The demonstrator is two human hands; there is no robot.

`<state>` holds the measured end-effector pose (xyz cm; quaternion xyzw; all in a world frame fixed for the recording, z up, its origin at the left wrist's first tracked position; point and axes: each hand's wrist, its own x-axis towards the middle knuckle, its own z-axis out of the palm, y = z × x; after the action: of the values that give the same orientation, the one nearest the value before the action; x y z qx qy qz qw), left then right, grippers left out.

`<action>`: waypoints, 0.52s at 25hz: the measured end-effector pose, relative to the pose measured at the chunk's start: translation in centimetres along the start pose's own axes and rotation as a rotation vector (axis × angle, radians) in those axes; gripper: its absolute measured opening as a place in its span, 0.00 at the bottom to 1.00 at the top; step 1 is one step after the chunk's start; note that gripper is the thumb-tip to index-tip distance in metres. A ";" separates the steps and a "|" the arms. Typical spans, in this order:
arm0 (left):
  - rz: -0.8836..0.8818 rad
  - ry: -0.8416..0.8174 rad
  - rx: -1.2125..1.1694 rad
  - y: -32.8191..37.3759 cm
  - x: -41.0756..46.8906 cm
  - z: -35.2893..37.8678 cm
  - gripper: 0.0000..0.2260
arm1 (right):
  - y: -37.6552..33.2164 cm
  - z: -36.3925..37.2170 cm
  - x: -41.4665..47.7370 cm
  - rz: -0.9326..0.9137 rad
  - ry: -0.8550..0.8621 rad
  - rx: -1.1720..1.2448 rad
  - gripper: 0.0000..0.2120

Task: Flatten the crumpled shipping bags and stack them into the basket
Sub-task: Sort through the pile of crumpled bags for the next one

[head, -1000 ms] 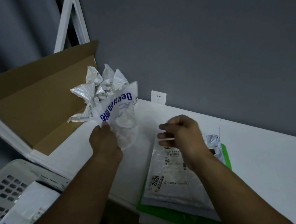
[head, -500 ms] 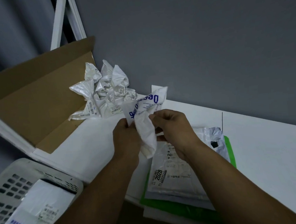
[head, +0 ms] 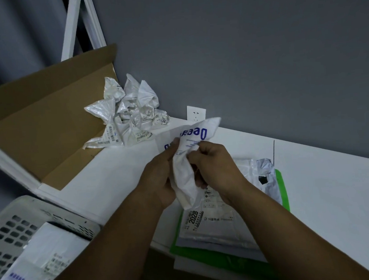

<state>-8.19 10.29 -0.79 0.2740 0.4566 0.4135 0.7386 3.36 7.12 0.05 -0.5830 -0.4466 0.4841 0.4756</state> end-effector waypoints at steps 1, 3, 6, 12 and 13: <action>0.029 0.052 -0.046 -0.2 0.4 -0.2 0.13 | -0.2 -0.2 -0.1 0.009 0.008 0.011 0.10; 0.088 0.187 -0.090 -0.5 1.3 -1.0 0.14 | -0.6 -1.0 -0.1 0.018 0.040 0.029 0.09; 0.157 0.346 -0.157 -0.2 2.4 -2.6 0.15 | -0.7 -2.5 0.1 0.018 0.148 0.028 0.07; 0.304 0.440 -0.033 0.1 1.9 -1.9 0.11 | -0.4 -4.5 0.4 0.069 0.121 0.077 0.14; 0.315 0.444 -0.003 0.0 1.7 -1.5 0.09 | -0.4 -4.6 0.6 0.058 0.110 0.072 0.18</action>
<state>-9.11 11.77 -2.15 0.2430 0.5584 0.5741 0.5473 7.99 7.16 0.74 -0.6040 -0.3848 0.4808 0.5059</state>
